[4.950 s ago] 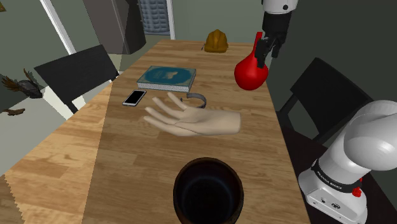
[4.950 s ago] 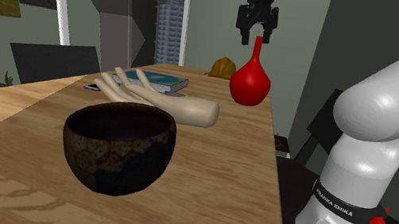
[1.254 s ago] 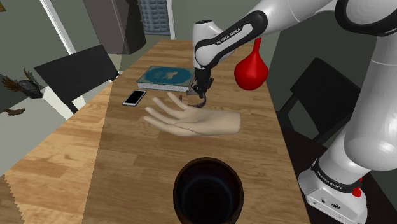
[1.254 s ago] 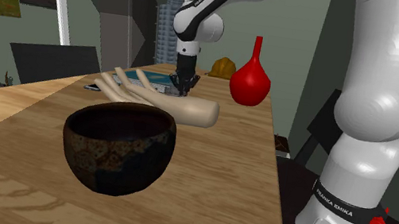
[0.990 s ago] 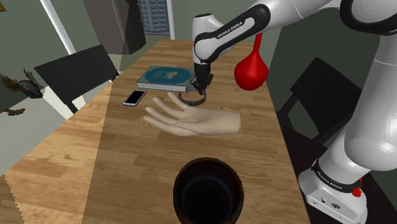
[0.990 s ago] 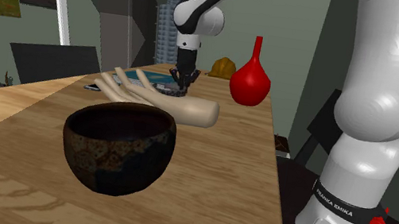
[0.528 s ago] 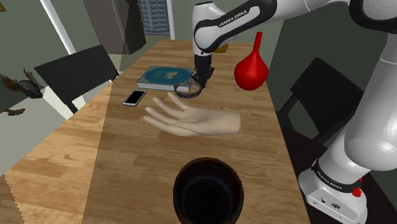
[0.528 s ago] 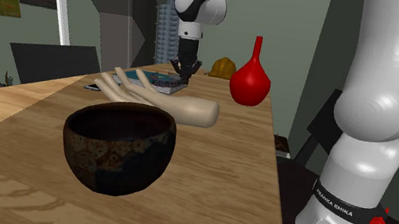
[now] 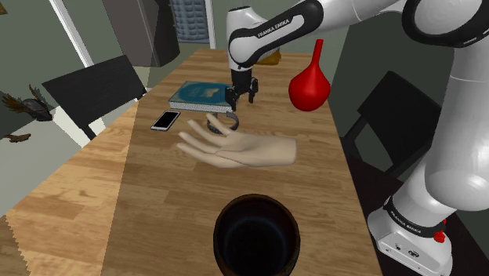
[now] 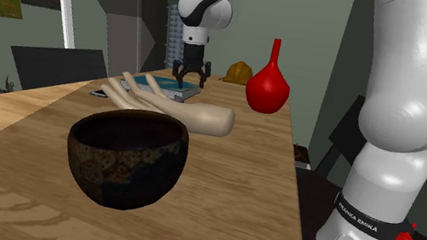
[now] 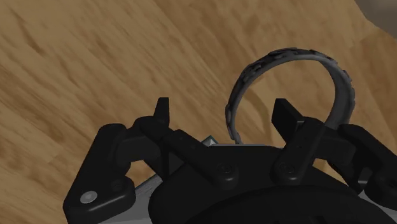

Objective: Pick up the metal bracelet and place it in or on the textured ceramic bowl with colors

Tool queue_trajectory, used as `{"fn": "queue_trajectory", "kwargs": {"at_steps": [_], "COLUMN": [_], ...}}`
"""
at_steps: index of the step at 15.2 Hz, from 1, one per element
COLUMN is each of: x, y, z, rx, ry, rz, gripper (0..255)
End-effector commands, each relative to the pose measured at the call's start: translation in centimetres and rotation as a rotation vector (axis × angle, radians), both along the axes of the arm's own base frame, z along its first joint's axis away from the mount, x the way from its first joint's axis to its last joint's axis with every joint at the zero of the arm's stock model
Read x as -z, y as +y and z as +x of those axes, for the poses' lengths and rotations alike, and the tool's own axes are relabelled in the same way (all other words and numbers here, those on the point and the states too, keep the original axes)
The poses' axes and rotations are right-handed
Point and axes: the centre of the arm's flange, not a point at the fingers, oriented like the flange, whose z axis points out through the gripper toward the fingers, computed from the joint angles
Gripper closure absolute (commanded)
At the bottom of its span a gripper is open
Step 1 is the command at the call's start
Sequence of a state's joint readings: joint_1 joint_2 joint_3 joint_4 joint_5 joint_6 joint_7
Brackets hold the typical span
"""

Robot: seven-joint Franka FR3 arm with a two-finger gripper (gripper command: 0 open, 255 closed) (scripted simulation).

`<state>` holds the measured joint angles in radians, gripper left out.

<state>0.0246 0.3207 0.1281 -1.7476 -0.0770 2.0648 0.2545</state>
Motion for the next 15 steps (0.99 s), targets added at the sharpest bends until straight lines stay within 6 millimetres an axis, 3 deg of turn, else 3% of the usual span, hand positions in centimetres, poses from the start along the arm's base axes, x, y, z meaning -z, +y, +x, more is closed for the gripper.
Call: {"fn": "queue_trajectory", "kwargs": {"at_steps": [1,3,10,15], "x": [1.4,2.9,6.5,6.9], "y": [1.2,2.1,2.0,2.0], "z": [2.2,4.1,4.0,4.0], "rx": [0.003,0.005,0.005,0.005], "ry": [0.009,0.017,0.017,0.017], "rz": [-0.009,-0.016,-0.016,-0.016], "gripper": [0,0,0,0]}}
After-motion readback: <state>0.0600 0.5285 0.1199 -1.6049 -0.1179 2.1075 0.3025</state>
